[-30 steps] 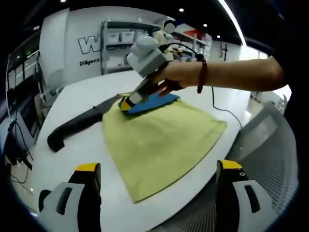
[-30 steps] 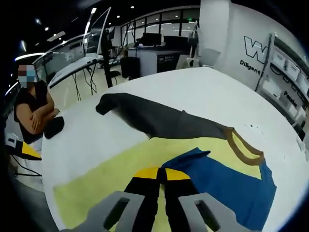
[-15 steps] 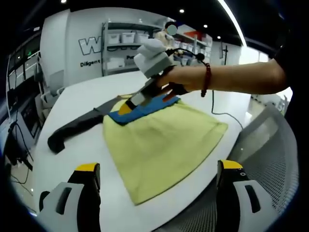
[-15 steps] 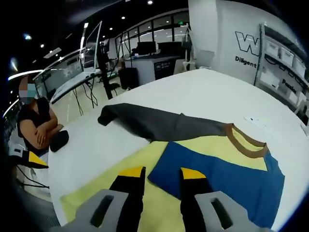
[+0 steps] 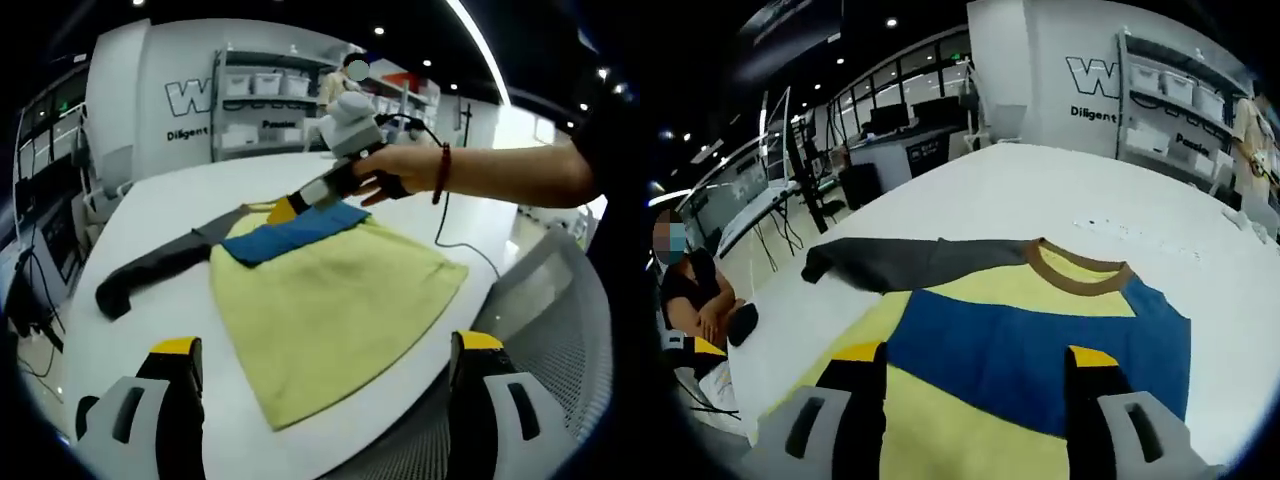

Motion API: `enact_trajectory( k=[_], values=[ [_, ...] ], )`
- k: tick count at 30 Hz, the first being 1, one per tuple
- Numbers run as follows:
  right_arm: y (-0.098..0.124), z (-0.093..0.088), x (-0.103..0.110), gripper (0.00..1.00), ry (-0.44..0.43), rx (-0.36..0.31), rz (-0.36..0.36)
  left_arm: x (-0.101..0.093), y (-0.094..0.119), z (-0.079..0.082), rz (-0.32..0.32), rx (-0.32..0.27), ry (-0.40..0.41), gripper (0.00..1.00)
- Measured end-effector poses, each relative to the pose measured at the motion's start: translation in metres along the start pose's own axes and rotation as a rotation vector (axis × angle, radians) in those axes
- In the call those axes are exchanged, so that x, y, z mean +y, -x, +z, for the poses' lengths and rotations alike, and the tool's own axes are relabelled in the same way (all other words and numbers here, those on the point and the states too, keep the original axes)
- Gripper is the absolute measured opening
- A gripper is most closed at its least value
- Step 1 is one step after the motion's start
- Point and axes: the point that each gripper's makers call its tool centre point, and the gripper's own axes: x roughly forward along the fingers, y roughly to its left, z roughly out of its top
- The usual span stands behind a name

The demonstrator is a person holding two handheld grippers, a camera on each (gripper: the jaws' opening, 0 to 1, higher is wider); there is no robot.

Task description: Fold the garment on the visible template until the final outline fits inside the template.

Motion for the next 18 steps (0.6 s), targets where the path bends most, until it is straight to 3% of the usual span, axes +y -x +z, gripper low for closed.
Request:
enact_trajectory(
  k=[15, 18],
  values=[
    [0.02, -0.02, -0.059, 0.99, -0.131, 0.044, -0.1, -0.002, -0.002, -0.002, -0.01, 0.01, 0.006, 0.99],
    [0.022, -0.025, -0.07, 0.99, -0.164, 0.054, -0.108, -0.001, -0.003, -0.004, -0.009, 0.019, 0.003, 0.99]
  ],
)
